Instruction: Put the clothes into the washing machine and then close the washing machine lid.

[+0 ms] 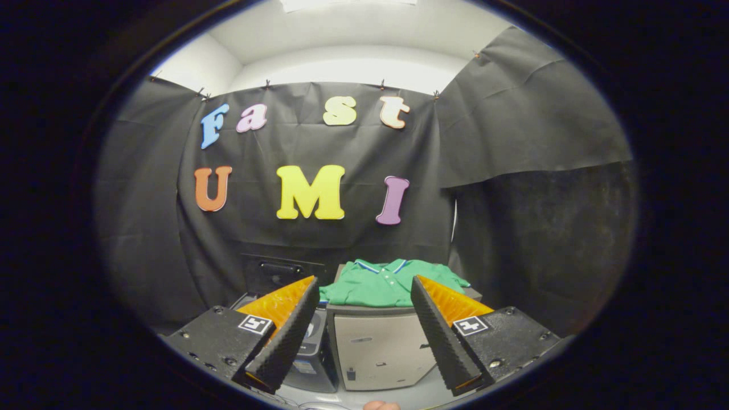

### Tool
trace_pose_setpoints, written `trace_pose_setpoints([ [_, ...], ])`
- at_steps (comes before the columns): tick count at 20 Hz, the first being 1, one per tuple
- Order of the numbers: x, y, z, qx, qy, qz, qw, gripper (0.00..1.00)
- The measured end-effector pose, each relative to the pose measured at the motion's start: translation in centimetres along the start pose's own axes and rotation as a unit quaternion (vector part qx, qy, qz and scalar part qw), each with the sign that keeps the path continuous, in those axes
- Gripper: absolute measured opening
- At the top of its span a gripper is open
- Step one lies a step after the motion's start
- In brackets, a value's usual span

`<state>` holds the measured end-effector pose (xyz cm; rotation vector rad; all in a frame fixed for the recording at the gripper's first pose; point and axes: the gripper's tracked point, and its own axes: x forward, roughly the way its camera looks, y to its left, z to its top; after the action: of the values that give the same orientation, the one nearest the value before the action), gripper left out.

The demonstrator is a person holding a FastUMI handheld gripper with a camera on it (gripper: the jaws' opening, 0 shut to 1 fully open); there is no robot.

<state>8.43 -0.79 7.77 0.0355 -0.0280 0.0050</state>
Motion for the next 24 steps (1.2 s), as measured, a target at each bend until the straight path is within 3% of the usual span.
trace_pose_setpoints([
  [6,9.8,-3.1,1.7,0.000,0.030,0.007,1.000,1.00],
  [15,26.2,-5.6,-6.4,-0.021,0.170,0.037,0.984,1.00],
  [24,32.4,-6.4,-12.5,-0.023,0.293,0.047,0.955,1.00],
])
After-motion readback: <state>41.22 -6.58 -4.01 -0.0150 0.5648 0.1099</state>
